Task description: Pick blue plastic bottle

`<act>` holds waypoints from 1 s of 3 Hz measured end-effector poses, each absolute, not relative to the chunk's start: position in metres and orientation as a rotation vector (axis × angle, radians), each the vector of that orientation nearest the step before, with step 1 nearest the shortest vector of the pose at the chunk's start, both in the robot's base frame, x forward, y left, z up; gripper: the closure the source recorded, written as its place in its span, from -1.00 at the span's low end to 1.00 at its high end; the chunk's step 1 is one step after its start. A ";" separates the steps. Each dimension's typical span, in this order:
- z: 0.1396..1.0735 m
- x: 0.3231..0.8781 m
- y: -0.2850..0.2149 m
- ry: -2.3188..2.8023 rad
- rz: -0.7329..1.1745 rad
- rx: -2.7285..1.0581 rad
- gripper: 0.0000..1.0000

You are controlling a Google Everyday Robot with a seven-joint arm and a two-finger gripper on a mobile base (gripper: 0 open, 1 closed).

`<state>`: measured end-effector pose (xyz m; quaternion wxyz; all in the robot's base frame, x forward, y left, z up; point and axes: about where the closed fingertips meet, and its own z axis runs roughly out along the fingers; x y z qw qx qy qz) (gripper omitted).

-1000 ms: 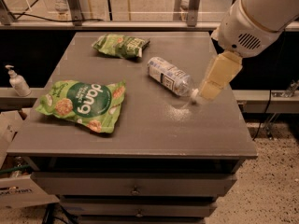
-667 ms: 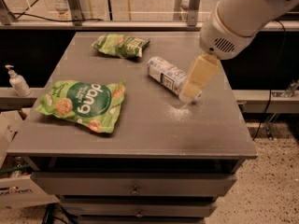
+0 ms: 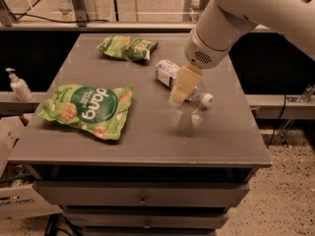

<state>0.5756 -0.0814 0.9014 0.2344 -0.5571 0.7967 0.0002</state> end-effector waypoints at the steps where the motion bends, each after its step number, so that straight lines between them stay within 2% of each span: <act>1: 0.881 0.588 -0.064 2.198 0.004 -1.540 -1.00; 3: 0.845 0.609 -0.058 2.230 -0.029 -1.571 -1.00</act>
Offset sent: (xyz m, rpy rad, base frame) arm 0.0352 0.0363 -0.0622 -0.0466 0.0417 0.0114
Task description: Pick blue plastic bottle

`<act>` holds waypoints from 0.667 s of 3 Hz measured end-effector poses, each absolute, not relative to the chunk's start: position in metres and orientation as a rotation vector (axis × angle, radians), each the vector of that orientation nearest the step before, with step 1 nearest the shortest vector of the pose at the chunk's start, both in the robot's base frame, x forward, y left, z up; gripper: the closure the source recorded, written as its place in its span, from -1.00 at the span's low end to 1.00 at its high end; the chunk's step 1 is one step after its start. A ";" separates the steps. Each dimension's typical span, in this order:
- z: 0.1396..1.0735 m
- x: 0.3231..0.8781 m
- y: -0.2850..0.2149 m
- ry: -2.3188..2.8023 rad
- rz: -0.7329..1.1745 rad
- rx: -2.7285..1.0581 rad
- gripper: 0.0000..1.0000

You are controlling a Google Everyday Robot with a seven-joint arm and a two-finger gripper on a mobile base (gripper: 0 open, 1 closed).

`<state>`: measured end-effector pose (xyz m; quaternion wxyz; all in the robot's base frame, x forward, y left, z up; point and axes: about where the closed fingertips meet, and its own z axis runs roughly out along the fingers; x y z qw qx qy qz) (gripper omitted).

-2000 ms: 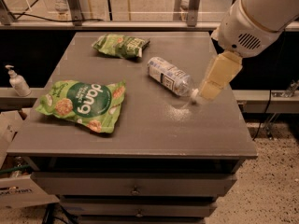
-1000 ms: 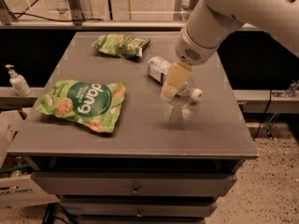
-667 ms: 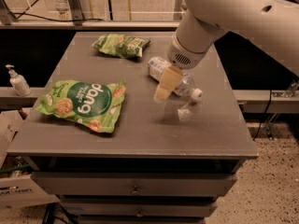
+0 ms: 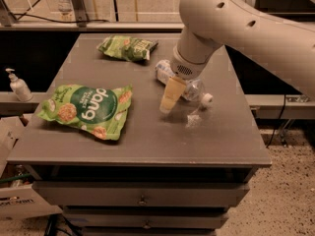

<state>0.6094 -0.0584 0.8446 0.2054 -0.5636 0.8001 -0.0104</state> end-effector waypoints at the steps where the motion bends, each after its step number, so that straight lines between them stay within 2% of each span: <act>1: 0.830 0.622 -0.071 2.263 -0.043 -1.556 -1.00; 2: 0.827 0.632 -0.081 2.282 -0.035 -1.538 -0.66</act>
Offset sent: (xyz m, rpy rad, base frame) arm 0.0361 -0.0364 -0.0190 0.0008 0.0286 -0.0643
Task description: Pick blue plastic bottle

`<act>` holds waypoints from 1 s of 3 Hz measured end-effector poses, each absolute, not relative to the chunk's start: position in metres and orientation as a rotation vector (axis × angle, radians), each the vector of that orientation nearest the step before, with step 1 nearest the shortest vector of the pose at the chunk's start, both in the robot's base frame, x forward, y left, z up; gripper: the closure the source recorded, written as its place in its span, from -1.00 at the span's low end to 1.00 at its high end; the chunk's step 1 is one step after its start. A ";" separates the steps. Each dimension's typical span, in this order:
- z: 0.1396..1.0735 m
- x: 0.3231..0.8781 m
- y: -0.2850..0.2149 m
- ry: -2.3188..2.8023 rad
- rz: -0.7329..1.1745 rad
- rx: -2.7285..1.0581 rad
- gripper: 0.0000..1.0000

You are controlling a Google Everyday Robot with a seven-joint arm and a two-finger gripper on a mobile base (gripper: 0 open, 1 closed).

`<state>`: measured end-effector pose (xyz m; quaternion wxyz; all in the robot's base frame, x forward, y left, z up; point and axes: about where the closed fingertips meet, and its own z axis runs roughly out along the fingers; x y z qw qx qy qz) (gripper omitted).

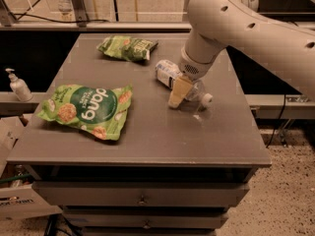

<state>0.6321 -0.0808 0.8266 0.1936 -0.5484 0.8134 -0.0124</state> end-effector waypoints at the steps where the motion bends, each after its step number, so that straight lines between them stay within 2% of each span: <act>1: 0.836 0.639 -0.092 2.298 0.000 -1.504 -0.19; 3: 0.877 0.628 -0.125 2.299 0.113 -1.411 0.76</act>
Offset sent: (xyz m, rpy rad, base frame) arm 0.0004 -0.0541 0.0505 0.1129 0.0254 -0.0854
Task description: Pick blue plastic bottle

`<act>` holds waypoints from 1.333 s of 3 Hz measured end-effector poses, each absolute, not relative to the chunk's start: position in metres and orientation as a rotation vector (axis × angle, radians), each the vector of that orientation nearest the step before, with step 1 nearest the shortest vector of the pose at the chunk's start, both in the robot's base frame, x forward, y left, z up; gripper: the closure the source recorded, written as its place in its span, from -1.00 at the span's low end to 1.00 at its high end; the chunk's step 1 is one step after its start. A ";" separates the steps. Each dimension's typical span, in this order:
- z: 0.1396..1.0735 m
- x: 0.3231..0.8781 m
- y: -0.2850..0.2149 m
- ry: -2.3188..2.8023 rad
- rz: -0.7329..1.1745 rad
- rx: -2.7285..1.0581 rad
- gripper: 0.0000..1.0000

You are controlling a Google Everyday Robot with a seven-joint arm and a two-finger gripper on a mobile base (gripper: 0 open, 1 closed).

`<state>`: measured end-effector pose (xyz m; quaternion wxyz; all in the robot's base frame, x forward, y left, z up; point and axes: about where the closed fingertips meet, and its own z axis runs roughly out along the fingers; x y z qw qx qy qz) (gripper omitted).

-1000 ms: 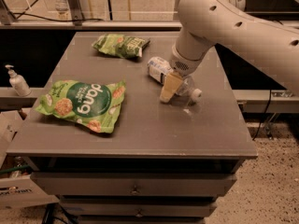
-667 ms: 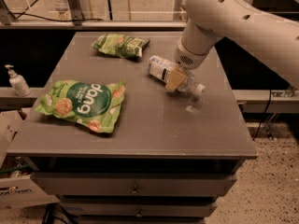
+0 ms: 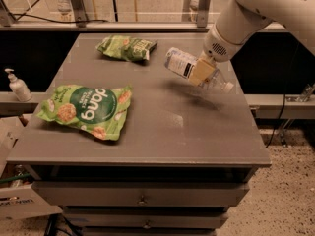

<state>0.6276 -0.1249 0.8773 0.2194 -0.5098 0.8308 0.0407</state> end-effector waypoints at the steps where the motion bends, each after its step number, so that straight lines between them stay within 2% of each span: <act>1: 0.906 0.620 -0.131 2.261 0.221 -1.358 1.00; 2: 0.944 0.612 -0.131 2.187 0.345 -1.316 1.00; 4: 0.955 0.612 -0.126 2.162 0.373 -1.307 1.00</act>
Offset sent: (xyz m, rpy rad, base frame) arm -0.0284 -0.0102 0.1271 0.3842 -0.0426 0.0410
